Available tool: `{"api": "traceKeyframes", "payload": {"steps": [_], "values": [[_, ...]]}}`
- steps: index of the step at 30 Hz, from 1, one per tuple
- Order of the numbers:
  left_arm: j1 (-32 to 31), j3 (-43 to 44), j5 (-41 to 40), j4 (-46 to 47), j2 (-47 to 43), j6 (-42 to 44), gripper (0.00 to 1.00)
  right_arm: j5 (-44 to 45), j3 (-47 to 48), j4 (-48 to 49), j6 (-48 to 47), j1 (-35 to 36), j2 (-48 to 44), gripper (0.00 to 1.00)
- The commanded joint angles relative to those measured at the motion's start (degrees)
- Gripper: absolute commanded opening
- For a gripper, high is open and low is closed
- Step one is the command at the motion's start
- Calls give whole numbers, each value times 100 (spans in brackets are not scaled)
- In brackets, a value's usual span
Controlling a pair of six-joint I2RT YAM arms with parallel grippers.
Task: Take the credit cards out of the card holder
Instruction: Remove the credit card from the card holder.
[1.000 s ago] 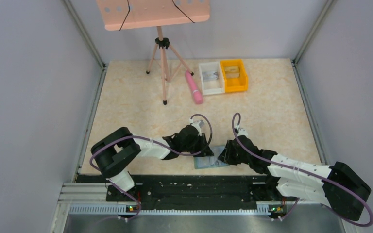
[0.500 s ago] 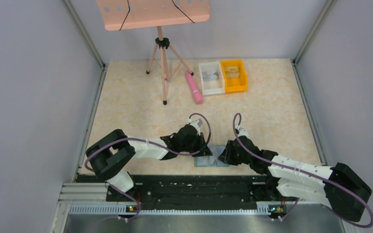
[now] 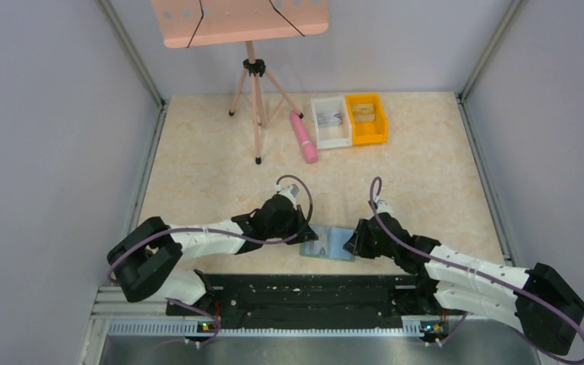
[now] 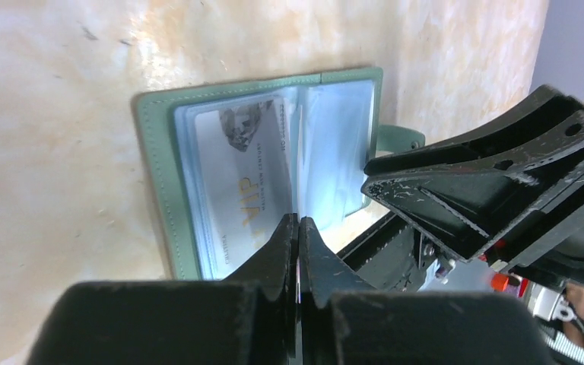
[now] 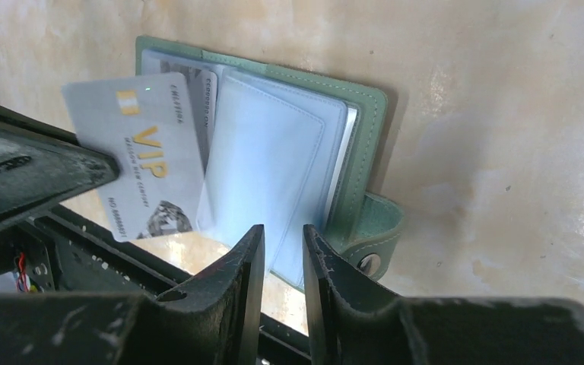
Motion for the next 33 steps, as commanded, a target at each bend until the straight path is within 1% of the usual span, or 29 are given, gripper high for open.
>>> {"api": "traceKeyframes", "payload": {"steps": [1,5,9,11,14,17,19,24,28,31,33], "values": [[53,-49,-418,-210,-606,-164,0,13,173,28,-98,-74,-136,26],[54,58,-918,-577,-1003,-261,0,-12,141,500,-196,-74,-393,26],[58,46,-1468,-808,-1341,-302,0,63,41,831,-195,-79,-801,30],[61,-26,-1652,-772,-1524,-459,0,64,26,1009,-177,-74,-997,33],[61,-281,-1807,-338,-1886,-842,0,147,-114,1509,-120,-74,-1339,38],[61,-649,-1989,444,-2352,-1223,0,313,-445,2323,17,-77,-1739,46],[61,-857,-2158,896,-2586,-1406,0,449,-651,2866,144,-79,-2009,49],[61,-1137,-2337,1693,-2743,-1650,0,814,-911,3247,339,-74,-2558,55],[38,-1361,-2141,2509,-2659,-1759,0,845,-1007,3469,452,-67,-2644,58],[-16,-1514,-2161,3000,-2600,-1816,0,762,-982,3608,500,-78,-2465,58],[-38,-1495,-2096,3160,-2563,-1748,0,699,-999,3843,544,-72,-2262,58]]}}
